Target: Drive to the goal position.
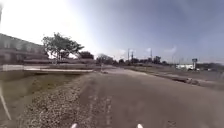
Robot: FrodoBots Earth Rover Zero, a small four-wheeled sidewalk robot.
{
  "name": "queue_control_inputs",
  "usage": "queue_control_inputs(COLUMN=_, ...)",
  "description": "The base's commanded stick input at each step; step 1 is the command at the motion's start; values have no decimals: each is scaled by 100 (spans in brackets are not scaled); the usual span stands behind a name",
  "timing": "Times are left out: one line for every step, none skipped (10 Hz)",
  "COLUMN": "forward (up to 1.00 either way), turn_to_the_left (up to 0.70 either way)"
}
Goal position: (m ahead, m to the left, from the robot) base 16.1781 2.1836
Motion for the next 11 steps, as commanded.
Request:
queue_control_inputs(forward=70, turn_to_the_left=-35)
queue_control_inputs(forward=70, turn_to_the_left=-1)
queue_control_inputs(forward=70, turn_to_the_left=0)
queue_control_inputs(forward=21, turn_to_the_left=0)
queue_control_inputs(forward=0, turn_to_the_left=0)
queue_control_inputs(forward=0, turn_to_the_left=0)
queue_control_inputs(forward=0, turn_to_the_left=0)
queue_control_inputs(forward=0, turn_to_the_left=0)
queue_control_inputs(forward=0, turn_to_the_left=0)
queue_control_inputs(forward=0, turn_to_the_left=0)
queue_control_inputs(forward=0, turn_to_the_left=0)
